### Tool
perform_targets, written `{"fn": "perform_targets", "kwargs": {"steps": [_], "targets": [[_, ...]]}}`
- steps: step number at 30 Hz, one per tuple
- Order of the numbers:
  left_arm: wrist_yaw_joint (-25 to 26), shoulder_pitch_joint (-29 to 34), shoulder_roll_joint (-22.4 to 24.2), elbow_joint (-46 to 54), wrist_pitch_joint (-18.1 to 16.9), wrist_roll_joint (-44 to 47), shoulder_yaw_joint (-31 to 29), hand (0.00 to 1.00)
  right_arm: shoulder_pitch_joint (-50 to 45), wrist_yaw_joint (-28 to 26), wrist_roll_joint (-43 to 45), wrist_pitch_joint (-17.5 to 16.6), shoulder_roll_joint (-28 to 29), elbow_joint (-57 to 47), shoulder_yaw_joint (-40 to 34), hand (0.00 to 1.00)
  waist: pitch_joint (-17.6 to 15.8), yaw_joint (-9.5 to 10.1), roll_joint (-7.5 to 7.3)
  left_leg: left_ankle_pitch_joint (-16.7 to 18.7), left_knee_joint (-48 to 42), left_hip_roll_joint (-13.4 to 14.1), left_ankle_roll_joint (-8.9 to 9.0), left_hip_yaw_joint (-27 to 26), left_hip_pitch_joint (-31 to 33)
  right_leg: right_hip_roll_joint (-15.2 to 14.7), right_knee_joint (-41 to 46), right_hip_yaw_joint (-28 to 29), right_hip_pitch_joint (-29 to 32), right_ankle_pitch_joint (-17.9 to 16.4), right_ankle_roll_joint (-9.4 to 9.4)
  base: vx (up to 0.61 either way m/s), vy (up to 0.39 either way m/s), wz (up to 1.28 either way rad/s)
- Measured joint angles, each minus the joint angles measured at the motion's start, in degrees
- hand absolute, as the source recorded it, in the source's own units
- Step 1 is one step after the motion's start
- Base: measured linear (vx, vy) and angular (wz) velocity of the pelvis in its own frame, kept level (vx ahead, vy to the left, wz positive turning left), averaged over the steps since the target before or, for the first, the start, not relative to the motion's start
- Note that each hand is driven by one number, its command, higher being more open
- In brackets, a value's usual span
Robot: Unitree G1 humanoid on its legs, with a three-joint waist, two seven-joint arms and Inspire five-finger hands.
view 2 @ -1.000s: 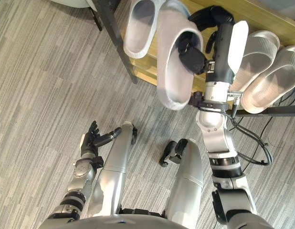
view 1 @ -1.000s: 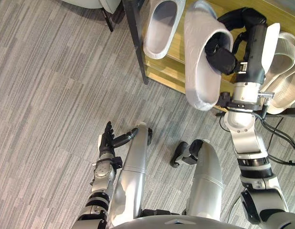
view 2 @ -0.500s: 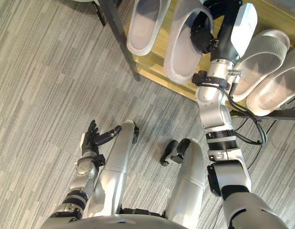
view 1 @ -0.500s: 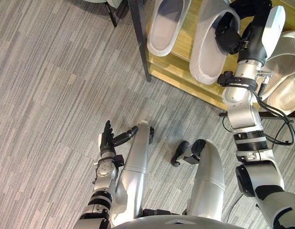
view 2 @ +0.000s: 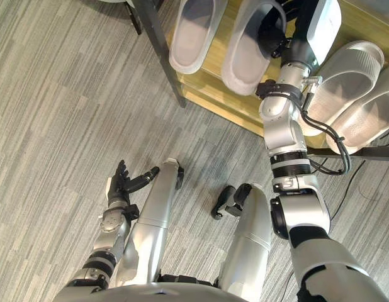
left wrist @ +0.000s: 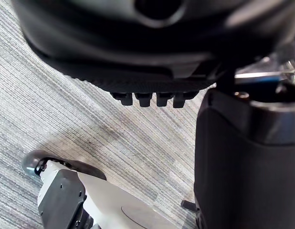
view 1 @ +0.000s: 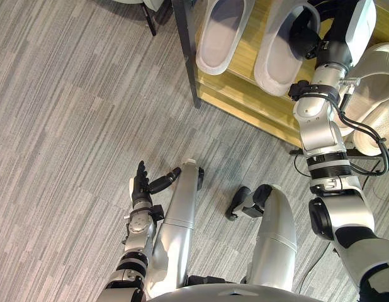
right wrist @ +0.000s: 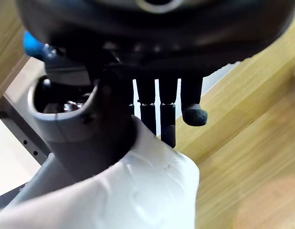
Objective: Organize the slippers on the shoe rack
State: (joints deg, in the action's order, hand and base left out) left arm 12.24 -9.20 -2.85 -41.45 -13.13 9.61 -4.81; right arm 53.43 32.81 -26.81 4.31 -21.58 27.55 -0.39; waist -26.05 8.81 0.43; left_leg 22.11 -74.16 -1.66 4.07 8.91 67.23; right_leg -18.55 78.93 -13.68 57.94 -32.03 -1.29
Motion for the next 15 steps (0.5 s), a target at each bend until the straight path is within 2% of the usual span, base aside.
{"fn": "perform_targets", "kwargs": {"steps": [1, 15], "targets": [[0.0, 0.0, 0.0, -0.1, 0.0, 0.0, 0.0, 1.0, 0.8, 0.0, 0.0, 0.0, 0.0, 1.3, 0.2, 1.0, 0.1, 0.02, -0.03, 0.0, 0.0, 0.0, 0.03, 0.0, 0.0, 0.0, 0.0, 0.0, 0.0, 0.0, 0.01, 0.0, 0.0, 0.0], [0.4, -0.2, -0.3, -1.7, 0.0, 1.2, 1.3, 1.0, 7.6, 0.3, 0.4, 0.2, -0.5, 9.6, 4.9, 1.0, 1.2, 0.59, 0.04, -0.4, 0.9, 0.0, 0.73, 0.5, 0.1, -0.1, -0.3, -0.8, 0.0, -0.3, 0.67, 0.0, 0.0, 0.01]]}}
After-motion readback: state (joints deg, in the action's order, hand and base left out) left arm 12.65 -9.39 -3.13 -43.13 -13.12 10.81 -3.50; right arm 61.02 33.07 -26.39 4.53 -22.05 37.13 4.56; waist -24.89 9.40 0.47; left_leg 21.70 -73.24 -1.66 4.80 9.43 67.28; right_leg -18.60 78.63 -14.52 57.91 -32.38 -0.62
